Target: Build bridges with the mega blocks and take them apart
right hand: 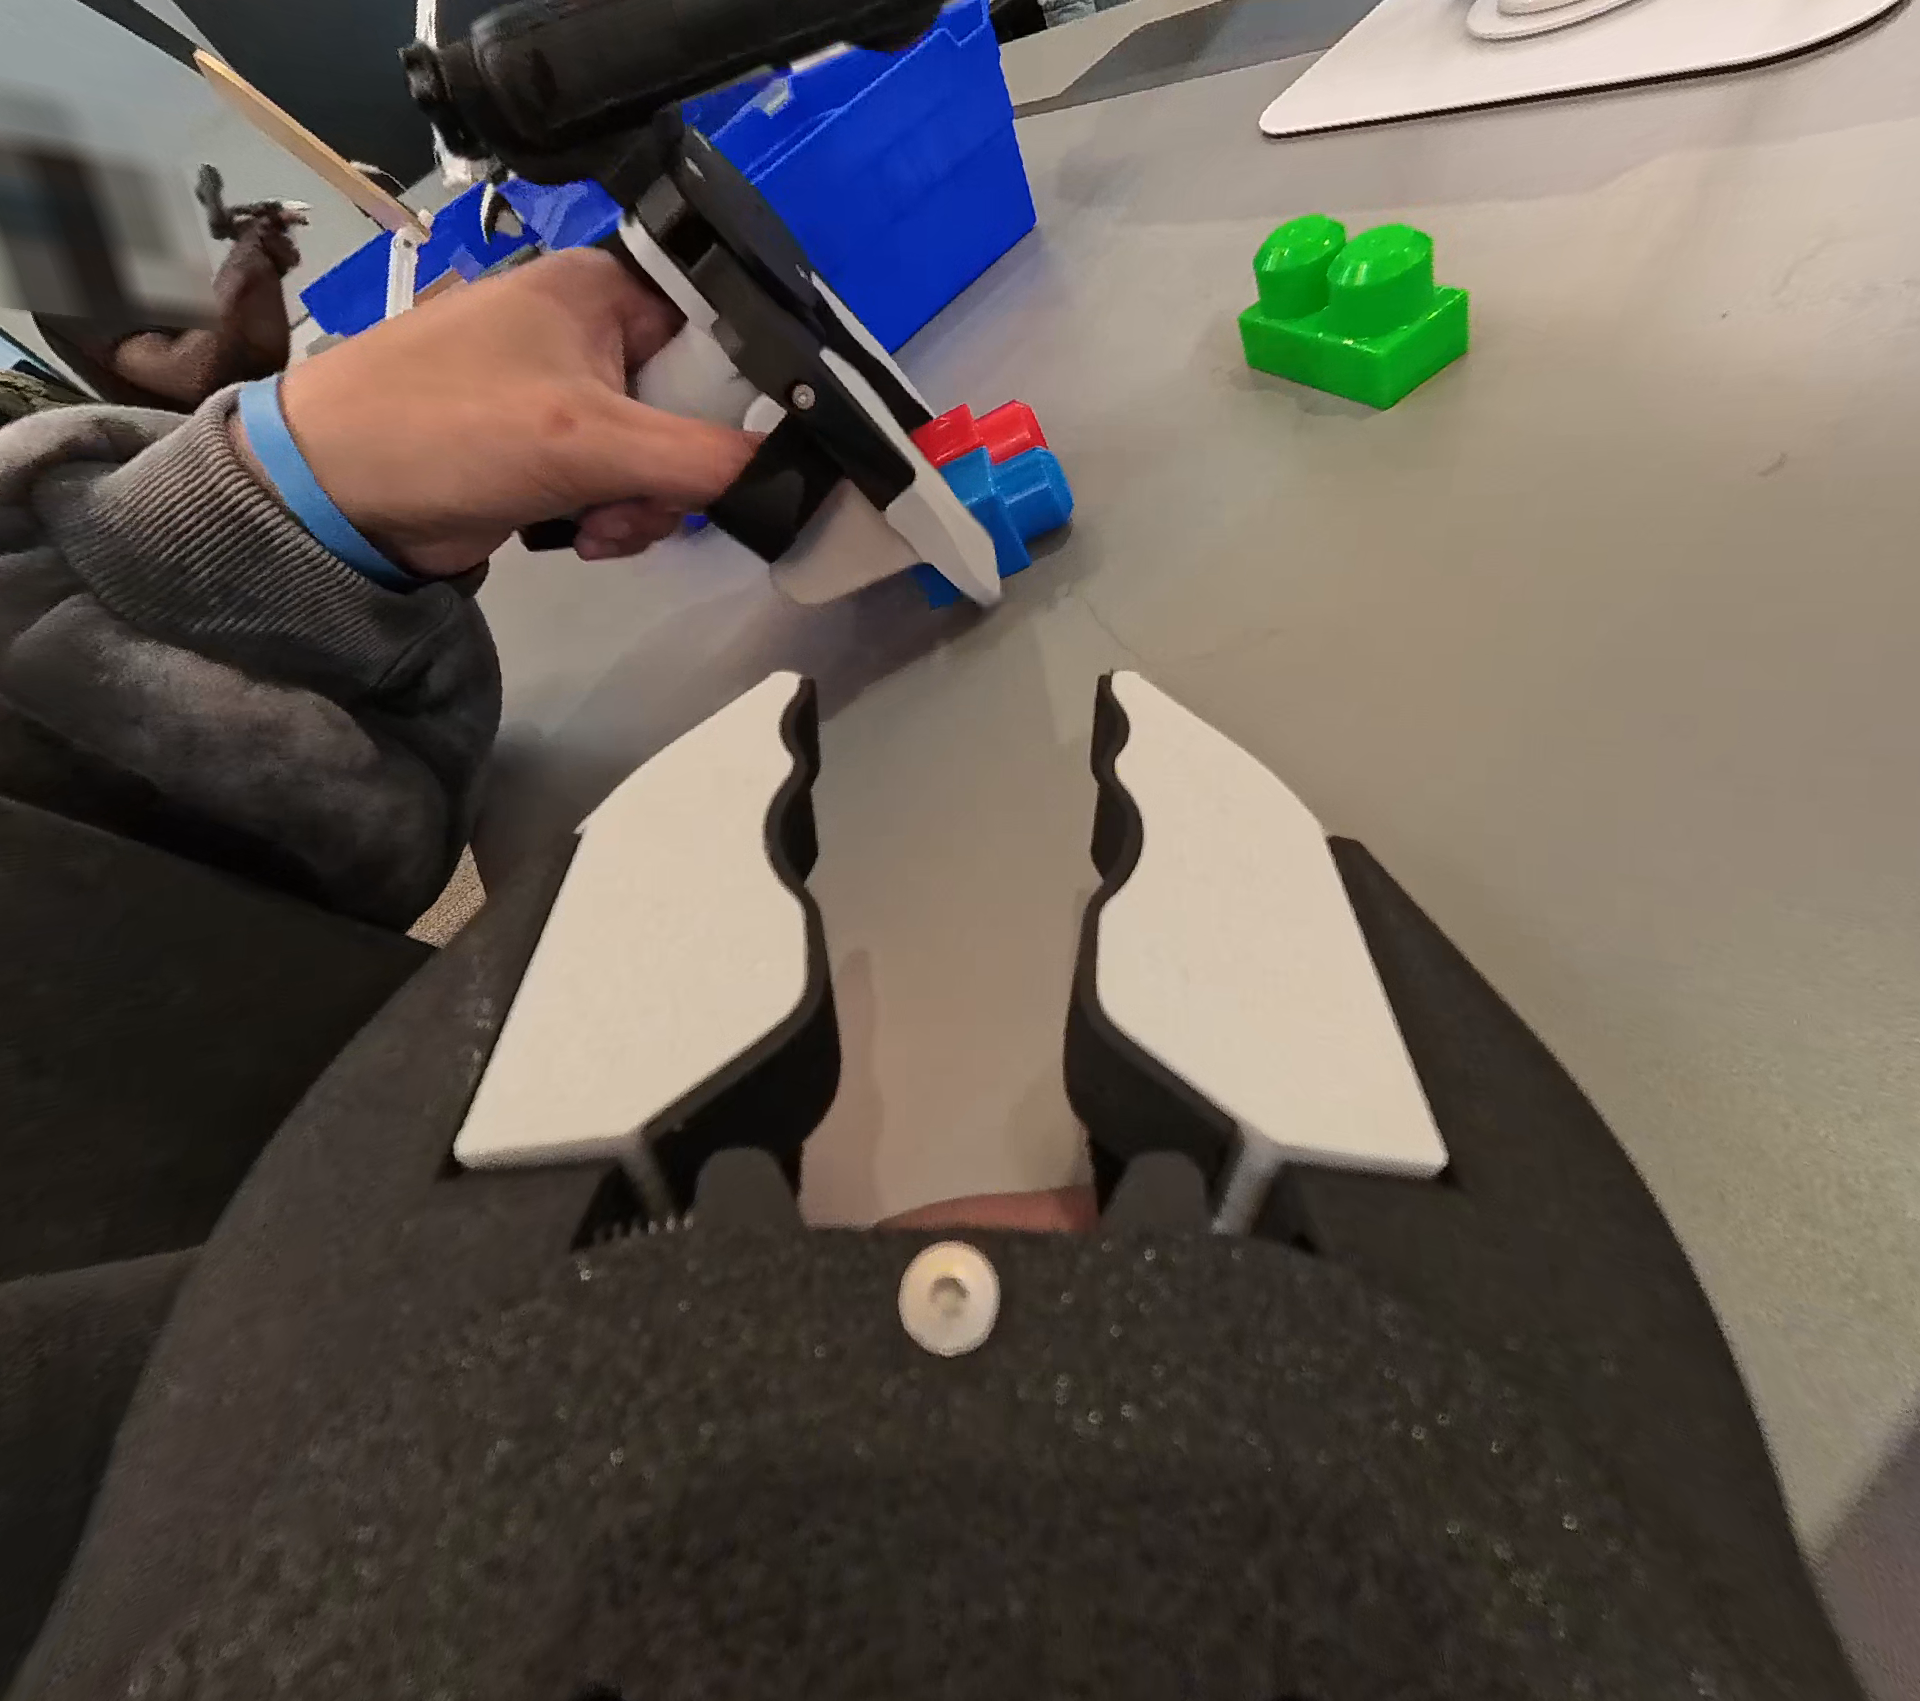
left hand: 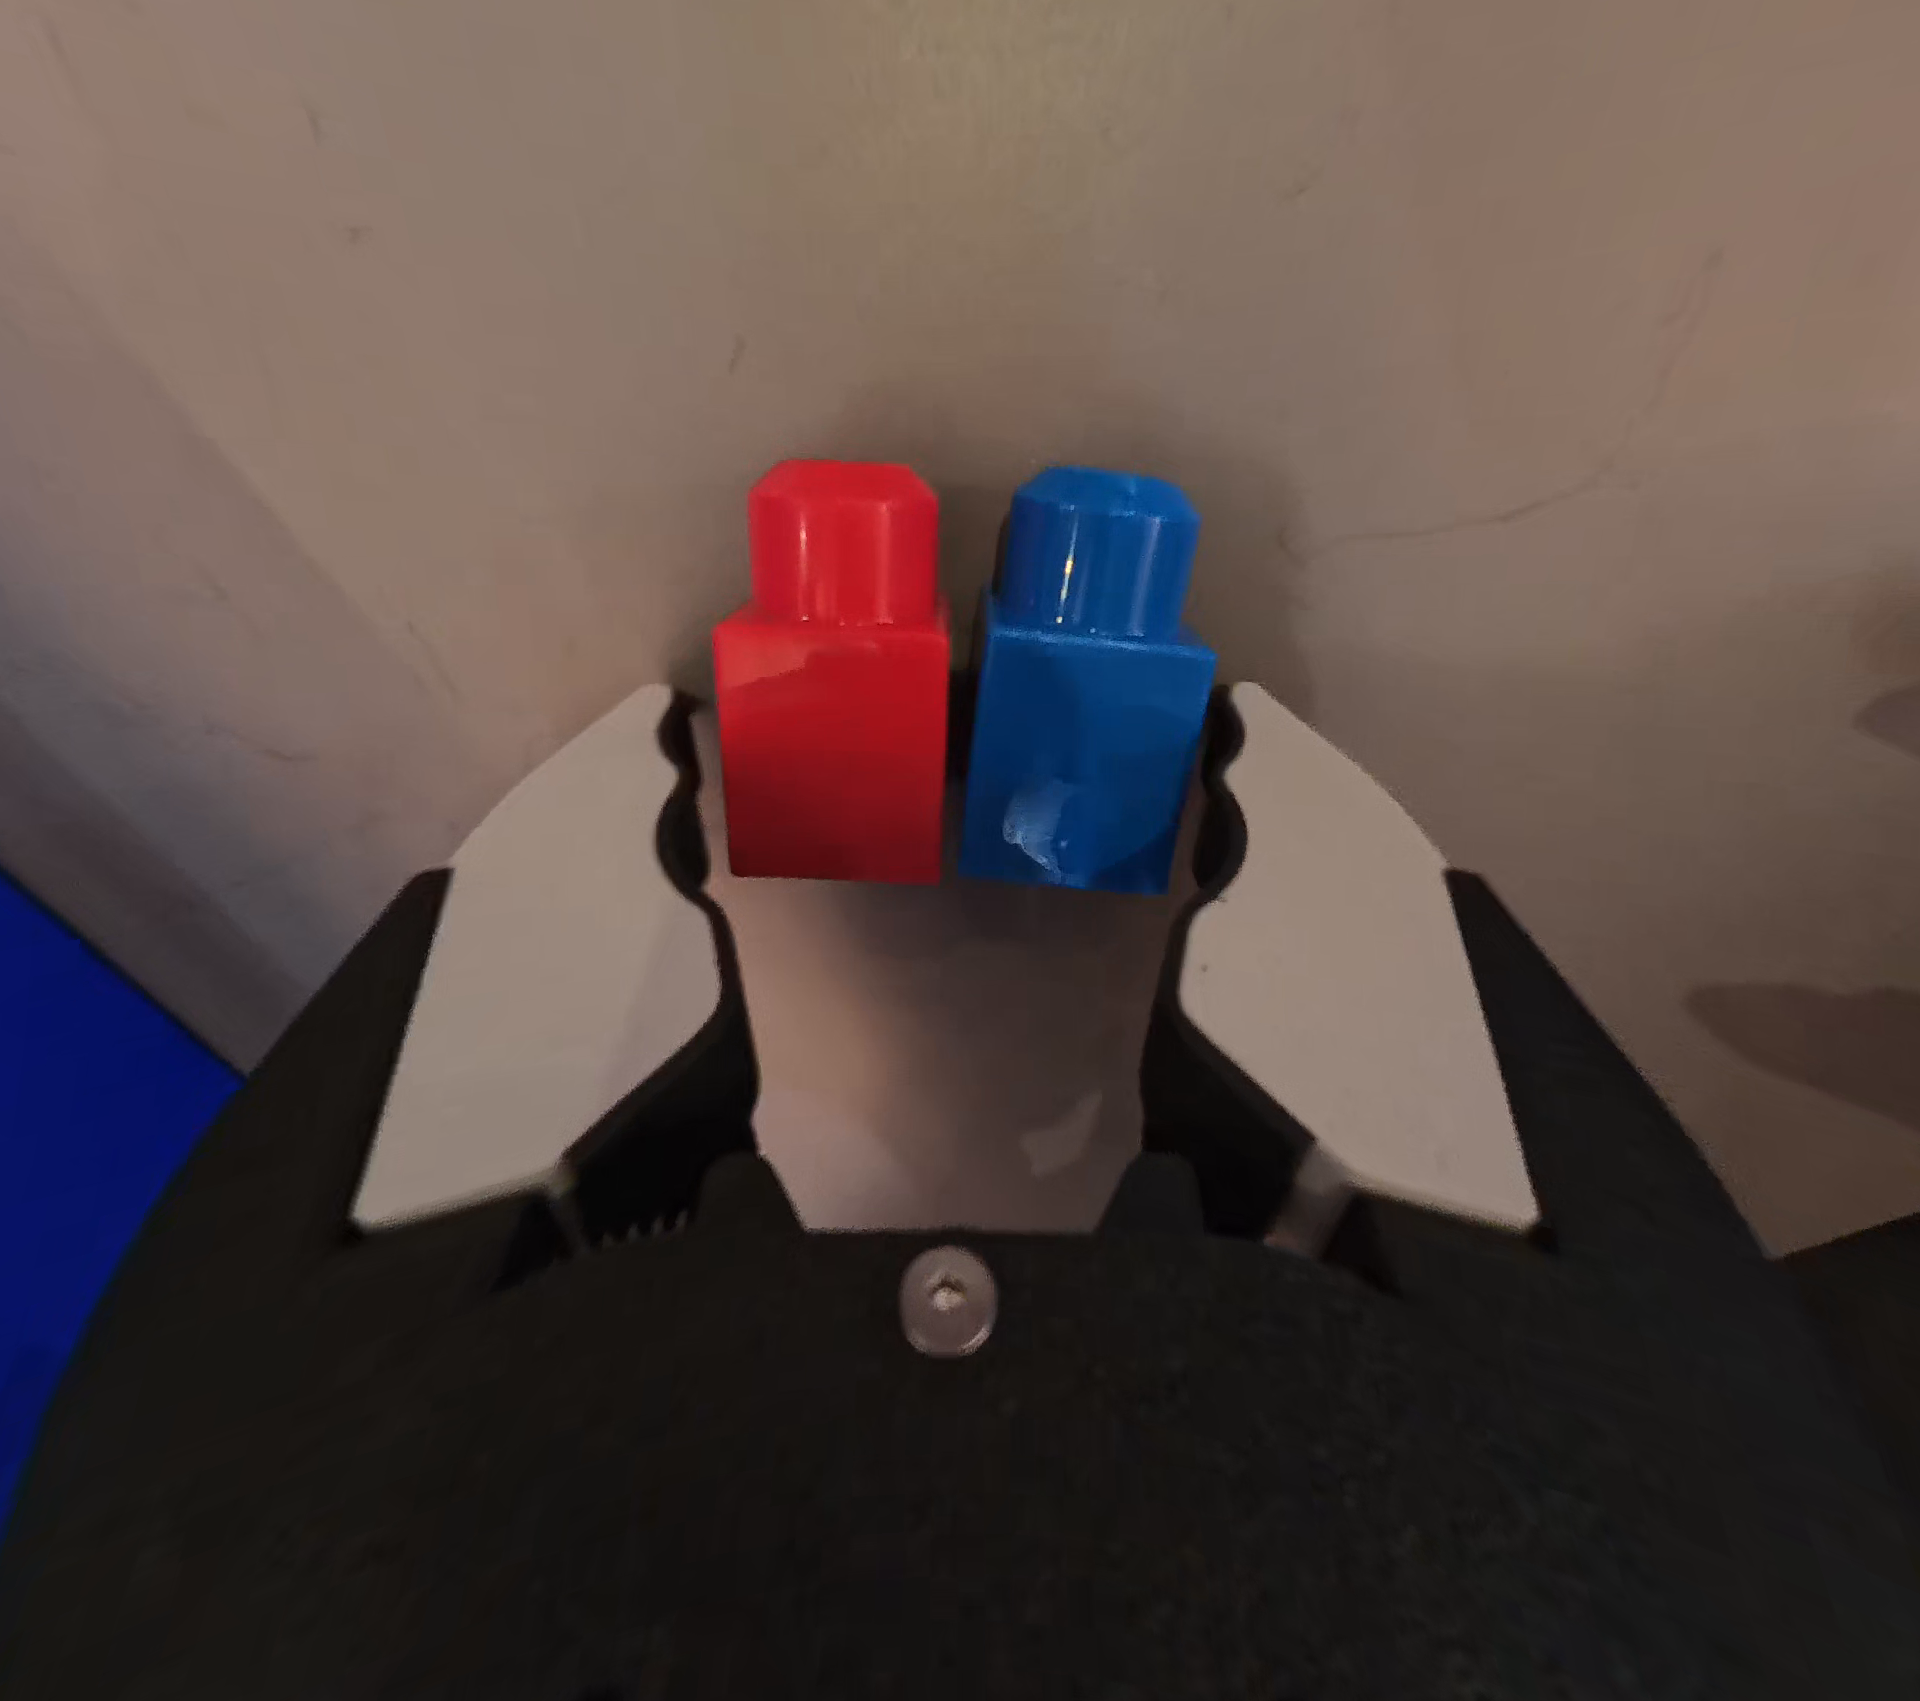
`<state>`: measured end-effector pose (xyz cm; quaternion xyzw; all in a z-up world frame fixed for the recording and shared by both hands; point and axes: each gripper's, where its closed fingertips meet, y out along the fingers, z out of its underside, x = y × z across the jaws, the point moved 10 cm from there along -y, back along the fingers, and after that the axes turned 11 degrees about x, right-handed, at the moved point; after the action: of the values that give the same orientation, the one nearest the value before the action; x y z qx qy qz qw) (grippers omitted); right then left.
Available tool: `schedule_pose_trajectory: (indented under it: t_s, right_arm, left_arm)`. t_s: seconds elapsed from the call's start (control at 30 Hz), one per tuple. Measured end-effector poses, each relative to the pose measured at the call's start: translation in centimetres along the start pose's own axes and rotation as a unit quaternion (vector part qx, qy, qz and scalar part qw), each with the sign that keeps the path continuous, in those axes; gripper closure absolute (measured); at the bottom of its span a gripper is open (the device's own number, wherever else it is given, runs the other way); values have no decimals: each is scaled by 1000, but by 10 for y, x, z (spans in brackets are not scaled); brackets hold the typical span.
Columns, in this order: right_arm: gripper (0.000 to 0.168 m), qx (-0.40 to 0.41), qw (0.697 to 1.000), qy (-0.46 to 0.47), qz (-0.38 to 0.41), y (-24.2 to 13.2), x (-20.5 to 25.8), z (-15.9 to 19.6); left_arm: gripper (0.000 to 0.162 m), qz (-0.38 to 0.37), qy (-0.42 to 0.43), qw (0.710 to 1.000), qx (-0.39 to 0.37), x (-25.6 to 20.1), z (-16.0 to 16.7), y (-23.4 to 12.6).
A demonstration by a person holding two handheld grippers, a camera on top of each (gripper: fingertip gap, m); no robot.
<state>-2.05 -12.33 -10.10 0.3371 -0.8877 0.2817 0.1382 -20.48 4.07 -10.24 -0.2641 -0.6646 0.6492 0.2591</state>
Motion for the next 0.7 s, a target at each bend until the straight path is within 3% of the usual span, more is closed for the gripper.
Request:
schedule_pose_trajectory:
  t_s: [0.03,0.4,0.57,0.7]
  right_arm:
    - [118,0,1000,0,0,0,0,0]
    - [118,3,1000,-1,2,0,0,0]
    - [118,1,1000,-2,2,0,0,0]
    - [118,3,1000,-13,13,0,-1,-2]
  left_arm:
    - [87,0,3,1000,-6,1,0,-2]
    - [88,9,28,999,-21,2,3,-2]
    - [88,0,70,989,-129,1,12,-16]
    - [88,26,122,953,-276,2,32,-28]
